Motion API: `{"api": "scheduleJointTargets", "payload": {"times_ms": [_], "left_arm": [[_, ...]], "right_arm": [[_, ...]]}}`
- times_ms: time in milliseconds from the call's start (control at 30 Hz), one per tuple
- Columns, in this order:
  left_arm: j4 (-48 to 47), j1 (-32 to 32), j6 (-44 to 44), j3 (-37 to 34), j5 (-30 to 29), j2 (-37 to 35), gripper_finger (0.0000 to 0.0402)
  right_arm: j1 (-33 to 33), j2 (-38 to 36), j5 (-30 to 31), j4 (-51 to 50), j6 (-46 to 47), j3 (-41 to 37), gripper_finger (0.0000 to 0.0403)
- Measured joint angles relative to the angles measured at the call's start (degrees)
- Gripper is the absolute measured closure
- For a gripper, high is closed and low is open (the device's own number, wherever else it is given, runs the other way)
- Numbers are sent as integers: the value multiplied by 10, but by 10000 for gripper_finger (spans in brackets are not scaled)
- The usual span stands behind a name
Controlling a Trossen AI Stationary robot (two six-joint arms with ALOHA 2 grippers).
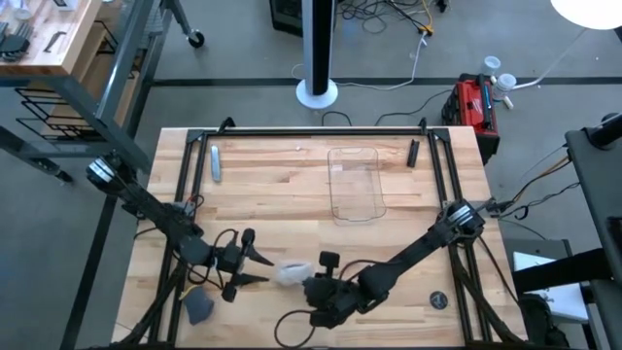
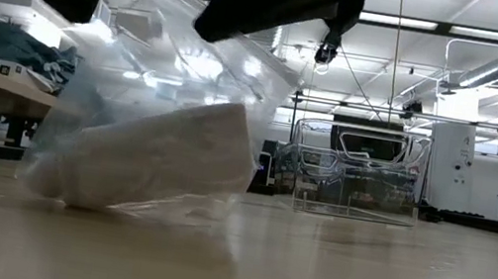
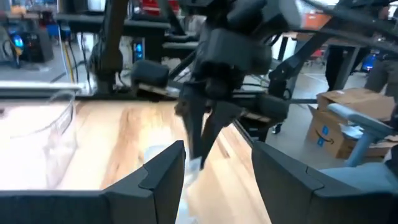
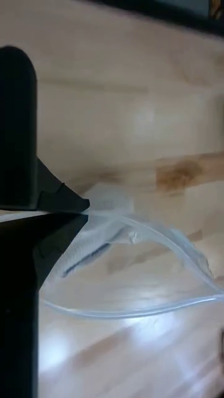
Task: Roll bandage
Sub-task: Close the transparent zip bag
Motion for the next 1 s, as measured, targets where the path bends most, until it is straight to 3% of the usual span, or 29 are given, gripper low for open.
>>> {"api": "scheduleJointTargets", "payload": {"times_ms": [200,600,1000], "left_arm": [[99,-17,-6,-38,-12,13,221],[77,-18,-23,-39,-16,11,197],[74,-19,-28,-39,-36,6,186]], "right_arm": [[9,-15,-15,37,-22,-5,403],[16,-23,-15,73,-37,-5,403],[16,-46,58,94,-23,-5,403]]}}
